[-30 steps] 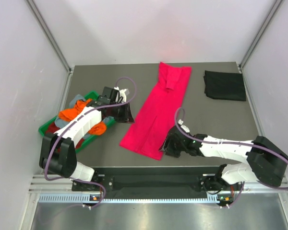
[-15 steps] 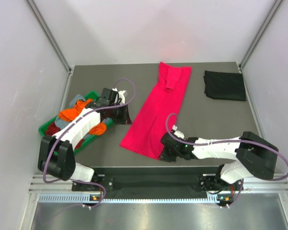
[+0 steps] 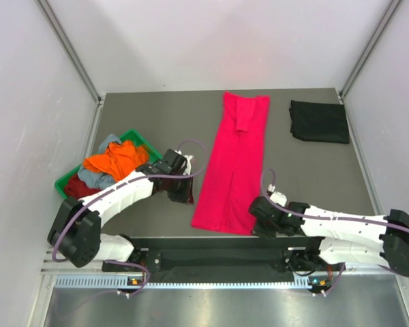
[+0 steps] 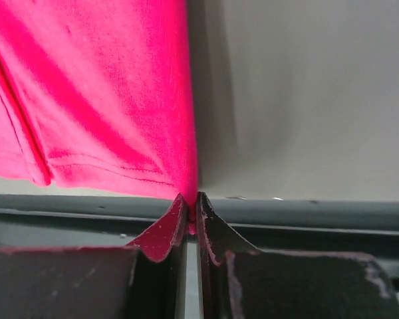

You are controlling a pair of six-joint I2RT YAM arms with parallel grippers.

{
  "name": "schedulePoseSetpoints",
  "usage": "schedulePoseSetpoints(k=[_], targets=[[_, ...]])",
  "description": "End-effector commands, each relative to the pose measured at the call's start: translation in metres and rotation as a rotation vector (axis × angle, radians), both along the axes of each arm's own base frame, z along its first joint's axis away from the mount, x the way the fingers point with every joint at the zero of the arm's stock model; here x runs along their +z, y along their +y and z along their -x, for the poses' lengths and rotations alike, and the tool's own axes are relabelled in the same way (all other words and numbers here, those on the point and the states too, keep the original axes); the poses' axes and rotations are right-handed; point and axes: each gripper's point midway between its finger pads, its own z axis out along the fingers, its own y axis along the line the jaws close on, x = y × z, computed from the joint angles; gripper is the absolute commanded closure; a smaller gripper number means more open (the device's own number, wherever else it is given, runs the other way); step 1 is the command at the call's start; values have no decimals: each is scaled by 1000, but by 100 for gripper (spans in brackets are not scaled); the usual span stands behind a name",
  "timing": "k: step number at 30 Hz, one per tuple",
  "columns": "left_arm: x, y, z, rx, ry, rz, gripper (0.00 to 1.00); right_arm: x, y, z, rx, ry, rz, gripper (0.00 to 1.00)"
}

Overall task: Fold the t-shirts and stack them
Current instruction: Fold the tshirt

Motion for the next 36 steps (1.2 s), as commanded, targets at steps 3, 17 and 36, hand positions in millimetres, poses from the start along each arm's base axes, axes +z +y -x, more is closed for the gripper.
schedulePoseSetpoints(k=[3,17,36], targets=[[-14,-23,19,8,60,65,74,-2,-31,11,21,11,103,89],[-40,-27,48,-4,94,85,73,87,29,-27,107,-170,-71,69],[-44,-33,73,63,124,128,100,39,103,-37,220,-102,-130,67]])
